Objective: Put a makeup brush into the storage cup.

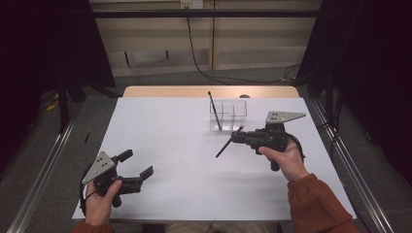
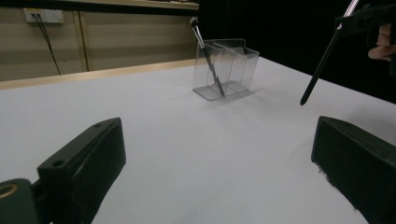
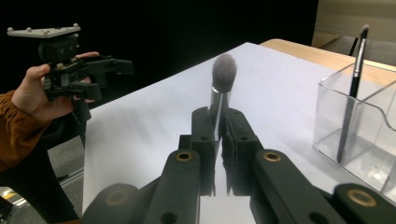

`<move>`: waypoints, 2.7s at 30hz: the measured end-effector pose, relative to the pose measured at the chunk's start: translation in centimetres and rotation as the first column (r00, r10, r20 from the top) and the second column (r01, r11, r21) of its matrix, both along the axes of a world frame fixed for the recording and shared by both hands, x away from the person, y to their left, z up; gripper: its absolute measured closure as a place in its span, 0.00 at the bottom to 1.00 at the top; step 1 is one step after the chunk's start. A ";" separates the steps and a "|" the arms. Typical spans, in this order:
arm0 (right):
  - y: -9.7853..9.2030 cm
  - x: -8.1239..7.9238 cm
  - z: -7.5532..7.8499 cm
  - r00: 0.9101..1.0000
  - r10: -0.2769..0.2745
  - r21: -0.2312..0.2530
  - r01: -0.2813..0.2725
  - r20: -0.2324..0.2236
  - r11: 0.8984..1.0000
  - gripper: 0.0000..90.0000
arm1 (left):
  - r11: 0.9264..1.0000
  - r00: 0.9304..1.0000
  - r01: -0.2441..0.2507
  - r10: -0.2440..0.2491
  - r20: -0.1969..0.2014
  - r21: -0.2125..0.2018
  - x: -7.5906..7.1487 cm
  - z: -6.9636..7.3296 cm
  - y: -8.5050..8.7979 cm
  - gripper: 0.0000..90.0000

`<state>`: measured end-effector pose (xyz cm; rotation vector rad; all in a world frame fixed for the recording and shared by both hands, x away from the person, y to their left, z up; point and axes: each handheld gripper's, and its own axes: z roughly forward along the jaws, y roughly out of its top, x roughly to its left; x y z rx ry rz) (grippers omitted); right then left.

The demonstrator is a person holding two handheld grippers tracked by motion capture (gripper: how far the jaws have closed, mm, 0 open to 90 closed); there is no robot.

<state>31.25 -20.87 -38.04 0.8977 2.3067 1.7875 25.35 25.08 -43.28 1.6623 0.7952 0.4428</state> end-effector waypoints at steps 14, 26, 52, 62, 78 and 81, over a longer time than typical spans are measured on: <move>-0.6 2.2 1.8 0.998 -0.067 -0.037 0.067 0.004 0.997 0.93 | 0.999 0.999 0.020 -0.021 0.028 0.034 -0.4 -0.4 0.4 0.02; -0.3 4.6 3.2 0.994 -0.106 -0.044 0.106 0.009 0.993 0.93 | 0.999 0.999 0.029 -0.029 0.026 0.027 -0.8 -0.4 0.5 0.02; -0.3 8.2 5.1 0.985 -0.173 -0.045 0.173 0.009 0.984 0.93 | 0.999 0.999 0.029 -0.031 0.027 0.045 -0.7 -0.3 0.8 0.03; 0.2 8.9 6.2 0.983 -0.182 -0.041 0.184 0.032 0.982 0.93 | 0.997 0.998 0.051 -0.052 0.028 0.053 -0.8 -0.2 0.5 0.03; 2.1 11.3 7.6 0.983 -0.183 -0.120 0.185 0.031 0.975 0.93 | 0.996 0.997 0.058 -0.061 0.041 0.061 -0.8 -0.1 0.7 0.03; 2.4 11.7 7.6 0.982 -0.188 -0.136 0.190 0.025 0.972 0.93 | 0.996 0.997 0.059 -0.061 0.040 0.063 -0.8 -0.1 0.7 0.03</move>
